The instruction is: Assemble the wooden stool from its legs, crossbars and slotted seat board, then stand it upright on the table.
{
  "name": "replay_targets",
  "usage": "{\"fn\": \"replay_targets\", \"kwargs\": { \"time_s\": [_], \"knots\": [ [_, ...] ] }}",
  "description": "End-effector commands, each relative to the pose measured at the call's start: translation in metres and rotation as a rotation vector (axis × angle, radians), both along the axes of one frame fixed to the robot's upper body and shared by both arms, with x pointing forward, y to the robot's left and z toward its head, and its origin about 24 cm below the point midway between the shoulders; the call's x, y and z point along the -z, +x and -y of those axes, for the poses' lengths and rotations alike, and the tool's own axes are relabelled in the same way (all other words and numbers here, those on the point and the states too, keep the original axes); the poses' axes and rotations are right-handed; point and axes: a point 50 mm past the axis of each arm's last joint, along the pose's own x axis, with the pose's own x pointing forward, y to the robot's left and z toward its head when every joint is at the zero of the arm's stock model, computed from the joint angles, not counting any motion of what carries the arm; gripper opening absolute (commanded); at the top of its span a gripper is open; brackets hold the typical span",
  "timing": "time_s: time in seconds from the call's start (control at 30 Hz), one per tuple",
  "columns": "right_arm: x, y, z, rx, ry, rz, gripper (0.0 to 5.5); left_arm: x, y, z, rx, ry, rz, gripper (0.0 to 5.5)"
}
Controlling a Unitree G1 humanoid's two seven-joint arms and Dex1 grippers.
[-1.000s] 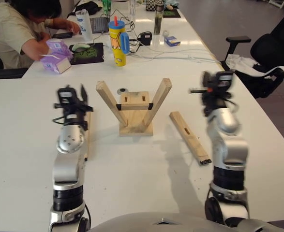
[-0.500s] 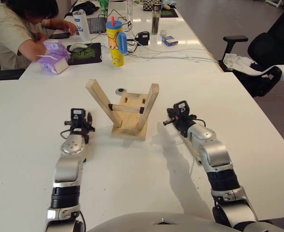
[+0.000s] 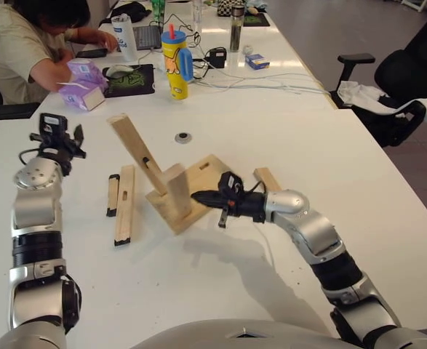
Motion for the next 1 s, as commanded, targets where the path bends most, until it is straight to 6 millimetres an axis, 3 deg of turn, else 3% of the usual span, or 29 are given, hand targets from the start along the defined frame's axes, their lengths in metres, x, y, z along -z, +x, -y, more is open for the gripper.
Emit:
{"fn": "replay_targets", "kwargs": {
  "time_s": [0.03,0.2,0.27,0.33,0.4,0.57,0.67,0.77,1.0],
  "knots": [
    [-0.004,0.022,0.008,0.179,-0.074,0.081,0.00,0.003,-0.006,-0.007,0.014,-0.037,0.022,2.08],
    [0.029,0.026,0.053,0.339,-0.295,0.071,0.00,-0.029,-0.018,-0.006,0.214,-0.238,0.222,2.08],
    [0.039,0.025,0.063,0.347,-0.369,0.067,0.00,-0.039,-0.024,-0.016,0.306,-0.226,0.197,2.08],
    [0.049,0.022,0.067,0.323,-0.417,0.039,0.00,-0.043,-0.028,-0.022,0.434,-0.196,0.063,2.08],
    [0.061,0.017,0.069,0.279,-0.500,0.013,0.00,-0.036,-0.034,-0.027,0.569,-0.187,-0.173,2.08],
    [0.079,-0.007,0.068,0.093,-0.668,-0.094,0.00,-0.008,-0.083,-0.028,0.875,-0.148,-0.742,2.08],
    [0.087,-0.024,0.071,0.017,-0.712,-0.196,0.00,0.005,-0.098,-0.014,0.981,-0.162,-0.845,2.08],
    [0.083,-0.044,0.066,-0.086,-0.668,-0.294,0.00,0.016,-0.112,0.006,1.059,-0.218,-0.891,2.08],
    [0.076,-0.055,0.048,-0.146,-0.568,-0.367,0.00,0.048,-0.133,0.064,1.198,-0.249,-0.986,2.08]
  ]
}}
